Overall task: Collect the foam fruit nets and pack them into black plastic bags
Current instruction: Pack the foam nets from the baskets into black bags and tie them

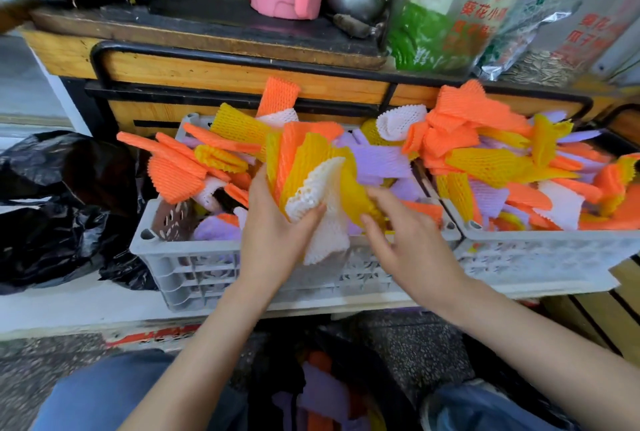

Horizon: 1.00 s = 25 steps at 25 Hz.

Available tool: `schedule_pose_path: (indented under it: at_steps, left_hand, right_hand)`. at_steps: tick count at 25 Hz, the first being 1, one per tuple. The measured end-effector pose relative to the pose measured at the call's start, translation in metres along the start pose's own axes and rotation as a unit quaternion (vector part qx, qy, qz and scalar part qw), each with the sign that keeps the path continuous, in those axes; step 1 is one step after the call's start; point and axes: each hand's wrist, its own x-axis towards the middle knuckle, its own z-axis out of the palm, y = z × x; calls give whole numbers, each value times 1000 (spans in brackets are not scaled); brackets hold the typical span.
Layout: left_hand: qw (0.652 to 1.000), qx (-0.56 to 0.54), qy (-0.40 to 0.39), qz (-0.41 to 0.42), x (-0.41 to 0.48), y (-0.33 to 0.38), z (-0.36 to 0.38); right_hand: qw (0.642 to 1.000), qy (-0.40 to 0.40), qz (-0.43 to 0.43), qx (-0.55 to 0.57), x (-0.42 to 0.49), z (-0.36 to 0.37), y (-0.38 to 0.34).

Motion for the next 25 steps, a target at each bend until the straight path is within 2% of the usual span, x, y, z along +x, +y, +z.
schedule_pose_path:
  at_steps: [3, 7, 10, 12, 13, 15, 17, 18, 21, 23, 25]
  left_hand:
    - [996, -67, -62, -9, -28, 29, 21]
    - [972, -175, -144, -59, -67, 48, 37]
    - [956, -160, -214, -120, -90, 39, 54]
    - [930, -161, -263, -198, -106, 18, 62]
    - [928, -140, -276, -209, -119, 8, 62]
    - [931, -90, -325, -139, -150, 12, 55]
    - [912, -76, -389, -105, -176, 13, 44]
    - [909, -75, -395, -115, -181, 4, 38]
    - [942, 107, -292, -127, -182, -56, 20]
    - [910, 240, -292, -170, -183, -85, 5]
    - [857, 279, -346, -261, -187, -105, -3]
  right_hand:
    - [993, -42, 74, 86, -36, 0, 5]
    - [963, -55, 187, 187, -77, -10, 11]
    - [921, -37, 282, 267, -111, -16, 9]
    - [898, -4, 351, 264, -135, -15, 6]
    - [888, 18, 383, 254, -146, -10, 5]
    - [856, 49, 448, 253, -167, 5, 8]
    - [830, 43, 498, 246, -182, 23, 17]
    - [826, 18, 514, 230, -188, 31, 23]
    - [830, -80, 521, 183, -201, 55, 39]
    - [846, -163, 480, 167, -204, 68, 42]
    - [845, -253, 444, 156, -207, 83, 42]
